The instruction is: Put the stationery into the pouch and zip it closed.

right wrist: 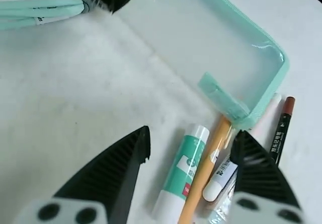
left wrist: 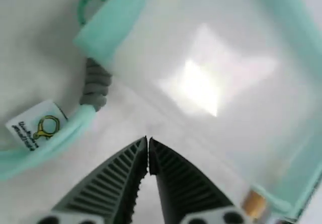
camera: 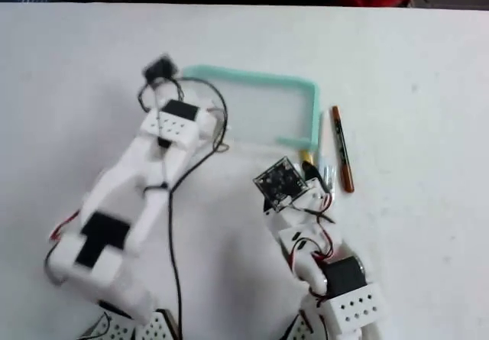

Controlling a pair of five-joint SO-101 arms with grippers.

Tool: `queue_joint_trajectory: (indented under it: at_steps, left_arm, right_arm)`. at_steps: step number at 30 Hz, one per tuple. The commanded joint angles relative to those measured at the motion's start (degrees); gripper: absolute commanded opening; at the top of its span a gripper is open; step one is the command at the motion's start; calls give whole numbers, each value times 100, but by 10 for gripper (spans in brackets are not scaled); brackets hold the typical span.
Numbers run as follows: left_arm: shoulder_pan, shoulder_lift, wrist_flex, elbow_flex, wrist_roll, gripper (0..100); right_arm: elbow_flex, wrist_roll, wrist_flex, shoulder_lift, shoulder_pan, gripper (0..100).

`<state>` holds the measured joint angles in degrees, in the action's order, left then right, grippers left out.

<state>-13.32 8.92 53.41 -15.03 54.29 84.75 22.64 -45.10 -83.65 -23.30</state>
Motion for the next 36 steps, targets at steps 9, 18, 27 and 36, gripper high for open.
queue_joint_trajectory:
  at_steps: [9,18,27,36]
  left_arm:
    - [154,-2088,-114,-1011,-3666,46]
    - [4,-2070,105,-1020,-9336,86]
    - [-303,-1824,-607,-1046,-9327,222]
    - [-154,-699,-1442,-1187,-9125,199]
  right_arm:
    - [-35,-26,75,-101,-31,268]
    - [0,-26,84,-110,13,268]
    - [18,-26,198,-110,22,268]
    - [-18,-35,356,-110,409,266]
